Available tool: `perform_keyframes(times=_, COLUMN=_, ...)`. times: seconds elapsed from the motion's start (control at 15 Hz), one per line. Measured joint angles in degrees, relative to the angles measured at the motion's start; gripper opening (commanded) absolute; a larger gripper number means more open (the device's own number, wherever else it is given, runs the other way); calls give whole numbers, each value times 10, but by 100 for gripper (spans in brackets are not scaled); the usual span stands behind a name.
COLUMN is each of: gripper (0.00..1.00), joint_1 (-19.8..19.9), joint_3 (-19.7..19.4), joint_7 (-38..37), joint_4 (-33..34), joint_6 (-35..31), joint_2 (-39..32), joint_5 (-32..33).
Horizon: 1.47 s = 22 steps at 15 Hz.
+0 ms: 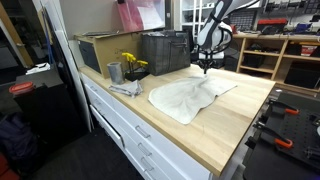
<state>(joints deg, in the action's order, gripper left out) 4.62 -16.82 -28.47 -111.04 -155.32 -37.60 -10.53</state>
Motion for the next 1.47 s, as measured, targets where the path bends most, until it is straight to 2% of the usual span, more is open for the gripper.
perform_keyframes(times=0.4, gripper=0, joint_1=4, joint_3=-15, joint_7=0, joint_4=-59, joint_6=17, joint_2=47, joint_5=1)
perform_keyframes(times=0.8, gripper=0, joint_1=32, joint_3=-13, joint_7=1, joint_4=-122, joint_6=22, joint_2=51, joint_5=-1)
perform_keyframes(times=1.47, gripper=0, joint_1=65, joint_3=-2, joint_7=14, joint_4=-137, joint_6=16, joint_2=23, joint_5=-30)
